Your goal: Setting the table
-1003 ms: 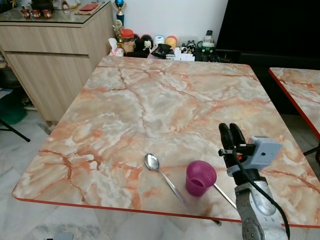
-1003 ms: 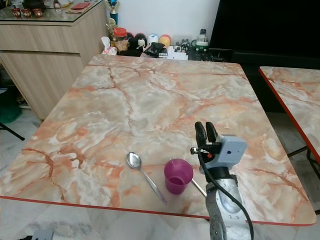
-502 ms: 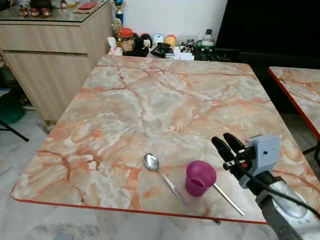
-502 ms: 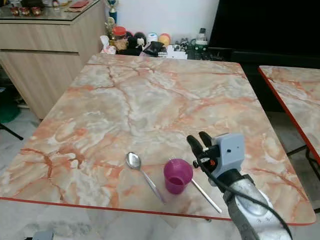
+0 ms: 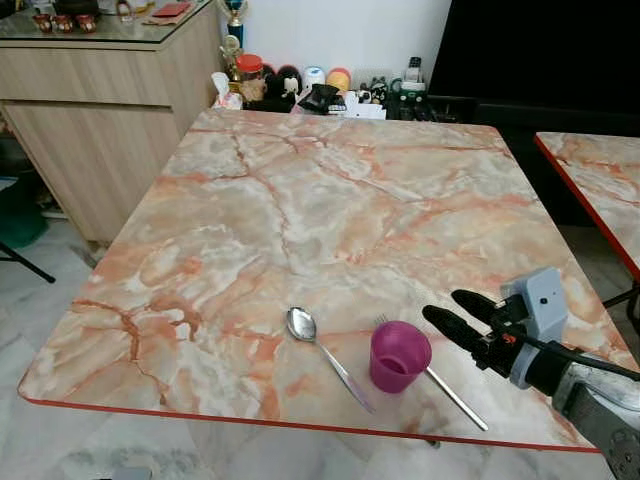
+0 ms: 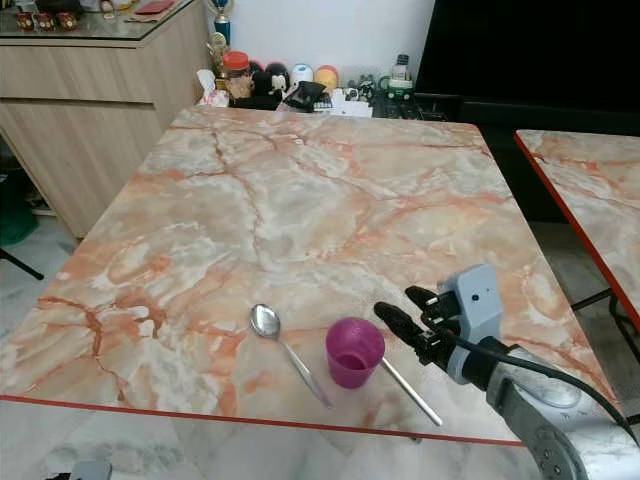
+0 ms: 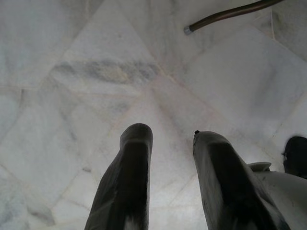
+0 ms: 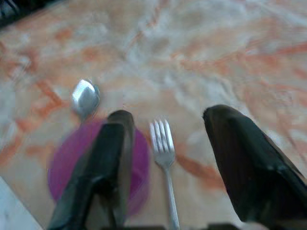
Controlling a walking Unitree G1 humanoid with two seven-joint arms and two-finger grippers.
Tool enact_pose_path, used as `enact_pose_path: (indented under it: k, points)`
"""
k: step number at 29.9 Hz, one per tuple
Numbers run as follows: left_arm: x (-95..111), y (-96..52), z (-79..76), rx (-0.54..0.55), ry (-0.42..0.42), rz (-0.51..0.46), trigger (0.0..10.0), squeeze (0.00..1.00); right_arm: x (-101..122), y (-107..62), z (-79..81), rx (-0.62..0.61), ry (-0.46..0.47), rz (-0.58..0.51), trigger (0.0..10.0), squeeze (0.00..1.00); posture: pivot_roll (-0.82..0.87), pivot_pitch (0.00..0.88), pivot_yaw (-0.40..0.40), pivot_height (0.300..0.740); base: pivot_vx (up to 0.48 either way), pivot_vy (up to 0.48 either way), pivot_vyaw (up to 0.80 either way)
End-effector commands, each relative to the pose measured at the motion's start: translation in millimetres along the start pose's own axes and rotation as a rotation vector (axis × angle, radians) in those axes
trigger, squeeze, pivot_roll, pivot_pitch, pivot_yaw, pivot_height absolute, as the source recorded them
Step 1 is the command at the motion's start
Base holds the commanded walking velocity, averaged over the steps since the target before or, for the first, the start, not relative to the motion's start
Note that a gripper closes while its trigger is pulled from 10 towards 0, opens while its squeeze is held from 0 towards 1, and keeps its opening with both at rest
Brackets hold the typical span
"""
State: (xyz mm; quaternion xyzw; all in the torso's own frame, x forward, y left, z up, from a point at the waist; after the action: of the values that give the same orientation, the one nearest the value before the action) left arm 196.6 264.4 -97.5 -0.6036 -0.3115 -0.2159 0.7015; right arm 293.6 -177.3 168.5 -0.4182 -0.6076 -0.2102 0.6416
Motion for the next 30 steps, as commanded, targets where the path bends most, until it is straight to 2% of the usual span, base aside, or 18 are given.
enact_pose_path:
  k: [1,4,6,9,12,20,30]
  points:
    - [-11.3,-2.8,-0.1,-0.007,0.014,0.038,10.0,0.0,-6.2,1.1,-1.8,0.021,-0.008,0.027,10.0,0.0,-0.04,0.104,-0.016,0.74,0.0,0.0,0.0]
    - [-11.2,-2.7,-0.4,-0.009,0.013,0.038,10.0,0.0,-4.0,2.9,-5.8,0.049,0.002,0.026,10.0,0.0,-0.03,0.108,-0.016,0.74,0.0,0.0,0.0]
    - [-11.4,-2.5,-2.0,-0.017,0.016,0.041,10.0,0.0,-9.6,5.9,-10.1,0.057,-0.04,0.072,10.0,0.0,-0.03,0.119,-0.019,0.74,0.0,0.0,0.0]
    - [-10.5,-2.2,-2.6,-0.017,0.018,0.038,10.0,0.0,-9.1,7.4,-10.7,0.092,-0.028,0.063,10.0,0.0,-0.03,0.12,-0.02,0.74,0.0,0.0,0.0]
    - [-9.3,-1.8,-2.8,-0.016,0.014,0.035,10.0,0.0,-5.9,7.2,-10.7,0.13,-0.054,0.054,10.0,0.0,-0.02,0.13,-0.016,0.74,0.0,0.0,0.0]
    - [-9.6,-1.7,-3.0,-0.015,0.01,0.038,10.0,0.0,-4.5,11.1,-17.3,0.146,-0.078,0.066,10.0,0.0,-0.03,0.138,-0.016,0.74,0.0,0.0,0.0]
    - [-11.4,-1.9,-5.1,-0.011,-0.001,0.039,10.0,0.0,-8.5,17.1,-10.2,0.195,-0.097,0.077,10.0,0.0,-0.02,0.142,-0.025,0.74,0.0,0.0,0.0]
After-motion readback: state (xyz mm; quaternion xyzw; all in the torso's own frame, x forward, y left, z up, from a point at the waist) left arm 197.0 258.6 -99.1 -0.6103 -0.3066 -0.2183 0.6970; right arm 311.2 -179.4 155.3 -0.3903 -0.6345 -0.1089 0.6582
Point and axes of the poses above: a point about 5 cm out from each wrist's last joint towards the gripper, its own y axis pointing out of the wrist towards the gripper, its own x axis along the axis of the wrist's last joint, z = x × y, the point moved 4 cm from there along y, pointing out of the wrist towards the gripper, and after that the axes turned 6 degrees about -y, right-handed, at the moved point
